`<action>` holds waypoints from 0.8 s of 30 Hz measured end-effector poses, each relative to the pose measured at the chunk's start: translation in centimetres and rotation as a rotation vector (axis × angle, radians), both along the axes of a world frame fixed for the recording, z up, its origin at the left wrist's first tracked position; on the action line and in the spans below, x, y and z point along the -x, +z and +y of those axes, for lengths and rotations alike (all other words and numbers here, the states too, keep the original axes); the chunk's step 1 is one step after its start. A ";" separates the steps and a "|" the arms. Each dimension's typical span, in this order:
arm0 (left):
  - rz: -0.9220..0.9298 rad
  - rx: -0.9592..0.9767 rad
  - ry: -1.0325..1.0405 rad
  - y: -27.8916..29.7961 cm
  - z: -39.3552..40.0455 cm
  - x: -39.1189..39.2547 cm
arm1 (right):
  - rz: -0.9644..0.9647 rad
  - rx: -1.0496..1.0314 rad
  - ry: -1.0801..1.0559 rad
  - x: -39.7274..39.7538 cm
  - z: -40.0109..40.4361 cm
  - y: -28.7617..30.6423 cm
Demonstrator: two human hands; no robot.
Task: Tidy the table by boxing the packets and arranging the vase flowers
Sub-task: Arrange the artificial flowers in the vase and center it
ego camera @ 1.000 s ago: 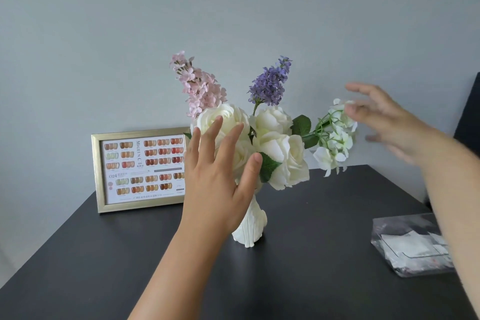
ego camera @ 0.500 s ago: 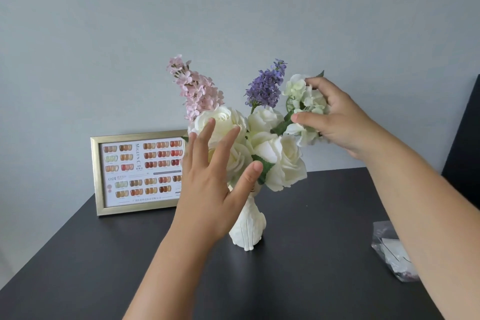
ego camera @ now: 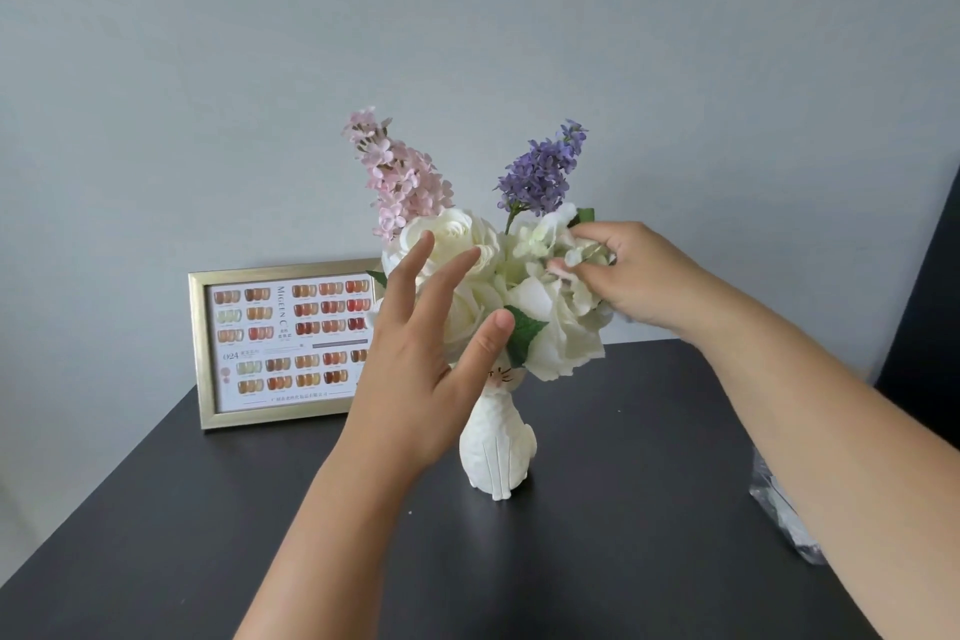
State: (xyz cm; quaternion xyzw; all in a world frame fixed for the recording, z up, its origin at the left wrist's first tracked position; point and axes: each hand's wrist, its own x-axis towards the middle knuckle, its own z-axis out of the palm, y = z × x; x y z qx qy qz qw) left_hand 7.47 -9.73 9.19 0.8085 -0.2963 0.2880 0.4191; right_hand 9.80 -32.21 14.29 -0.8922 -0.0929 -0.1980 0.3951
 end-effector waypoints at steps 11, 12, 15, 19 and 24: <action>-0.052 0.163 0.007 -0.2 0.5 -0.8 | -0.049 -0.039 0.049 1.0 -0.5 -1.6; -0.053 0.197 0.013 -0.1 0.7 -1.2 | -0.090 -0.084 0.050 1.1 -0.6 -1.9; 0.039 0.309 -0.032 -0.5 1.0 -2.5 | -0.162 -0.249 0.089 0.9 -0.3 -3.2; 0.162 0.409 -0.202 -1.0 0.6 -3.4 | -0.225 -0.363 0.081 0.1 0.8 -4.4; 0.213 0.420 -0.301 -1.5 0.0 -3.5 | -0.252 -0.318 0.139 -0.3 2.6 -4.6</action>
